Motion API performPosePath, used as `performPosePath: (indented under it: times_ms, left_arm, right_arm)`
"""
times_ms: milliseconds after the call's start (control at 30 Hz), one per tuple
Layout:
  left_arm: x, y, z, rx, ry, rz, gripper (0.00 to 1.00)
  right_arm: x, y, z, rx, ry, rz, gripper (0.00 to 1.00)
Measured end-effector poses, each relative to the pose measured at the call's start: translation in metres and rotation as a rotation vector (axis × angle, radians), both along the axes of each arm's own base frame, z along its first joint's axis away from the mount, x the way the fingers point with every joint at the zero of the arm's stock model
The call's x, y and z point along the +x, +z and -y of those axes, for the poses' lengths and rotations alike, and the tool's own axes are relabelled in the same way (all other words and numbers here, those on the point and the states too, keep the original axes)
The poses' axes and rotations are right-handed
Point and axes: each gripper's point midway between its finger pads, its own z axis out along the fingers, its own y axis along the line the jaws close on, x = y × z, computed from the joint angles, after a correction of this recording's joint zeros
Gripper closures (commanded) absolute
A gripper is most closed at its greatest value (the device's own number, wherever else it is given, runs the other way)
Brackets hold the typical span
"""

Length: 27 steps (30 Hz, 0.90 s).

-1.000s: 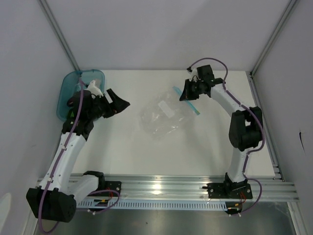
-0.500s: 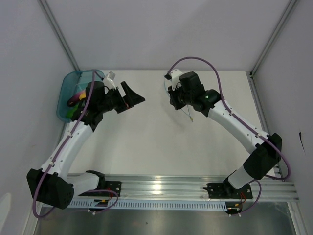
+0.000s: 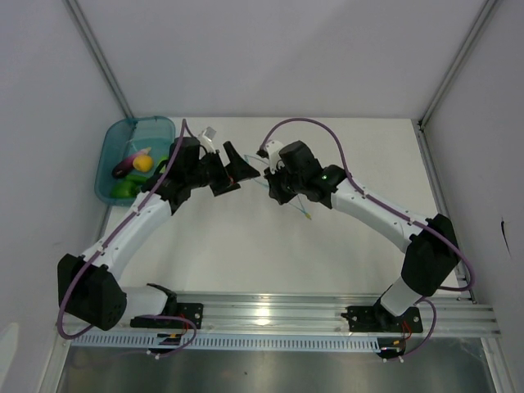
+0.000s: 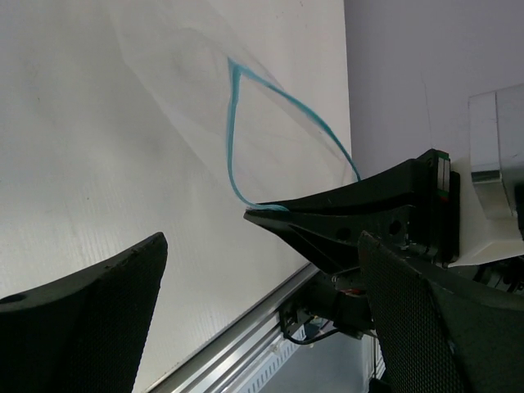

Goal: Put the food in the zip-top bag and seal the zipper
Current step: Open the zipper of the food storage bag.

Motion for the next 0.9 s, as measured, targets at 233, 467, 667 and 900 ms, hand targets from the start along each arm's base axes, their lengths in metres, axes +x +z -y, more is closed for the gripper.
performPosePath:
  times_ms: [233, 467, 667, 900]
  left_arm:
    - [0.002, -0.003, 0.001, 0.003, 0.015, 0.006, 0.12]
    - [0.003, -0.011, 0.005, 0.013, 0.01, -0.006, 0.32]
    - [0.012, -0.029, 0.011, 0.017, 0.006, -0.05, 0.7]
    - [0.012, -0.032, 0.014, 0.019, -0.03, -0.043, 0.99]
  right_arm:
    - [0.001, 0.008, -0.013, 0.075, -0.014, -0.004, 1.0]
    - [-0.006, 0.013, -0.025, 0.117, -0.01, -0.018, 1.0]
    - [-0.013, 0.012, -0.031, 0.131, -0.01, -0.038, 0.99]
    - [-0.016, 0.011, -0.026, 0.121, -0.049, -0.063, 0.7]
